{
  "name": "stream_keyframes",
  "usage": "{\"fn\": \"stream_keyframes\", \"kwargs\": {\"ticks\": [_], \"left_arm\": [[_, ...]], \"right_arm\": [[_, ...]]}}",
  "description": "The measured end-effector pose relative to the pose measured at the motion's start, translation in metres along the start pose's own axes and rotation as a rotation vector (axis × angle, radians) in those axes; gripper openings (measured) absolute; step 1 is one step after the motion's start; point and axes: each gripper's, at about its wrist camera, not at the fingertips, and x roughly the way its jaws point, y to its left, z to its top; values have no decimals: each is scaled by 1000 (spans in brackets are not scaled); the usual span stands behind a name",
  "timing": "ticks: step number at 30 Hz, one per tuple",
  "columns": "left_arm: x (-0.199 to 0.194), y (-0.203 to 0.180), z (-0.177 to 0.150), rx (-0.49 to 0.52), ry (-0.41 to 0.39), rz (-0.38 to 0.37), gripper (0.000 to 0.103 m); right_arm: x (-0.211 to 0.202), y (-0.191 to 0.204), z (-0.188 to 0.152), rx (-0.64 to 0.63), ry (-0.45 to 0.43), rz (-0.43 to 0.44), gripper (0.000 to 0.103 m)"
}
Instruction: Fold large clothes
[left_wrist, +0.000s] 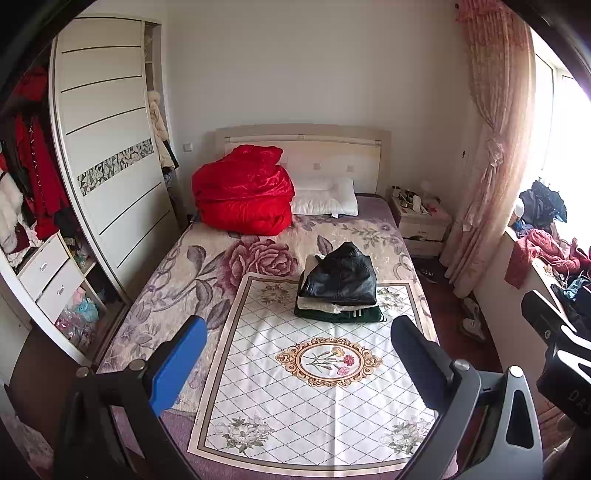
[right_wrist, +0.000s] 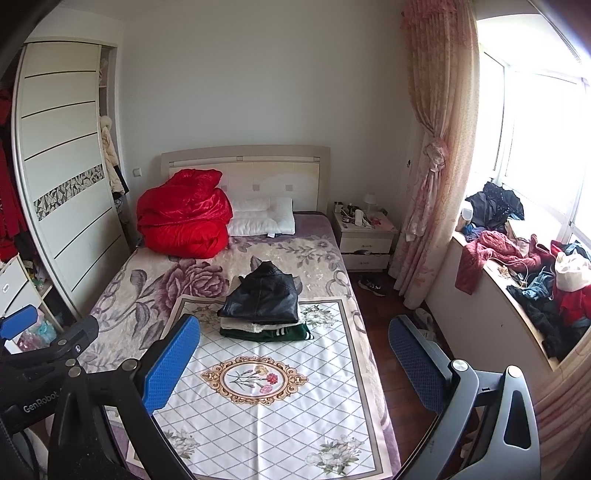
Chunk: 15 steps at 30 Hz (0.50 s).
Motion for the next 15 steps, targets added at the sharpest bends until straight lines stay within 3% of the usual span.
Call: {"fn": "stream_keyframes", "kwargs": {"ticks": [15], "left_arm": [[-10,2,3,-2,-35,4,102]], "right_arm": [[-5,-7,-6,13,-13,-3,103]]}}
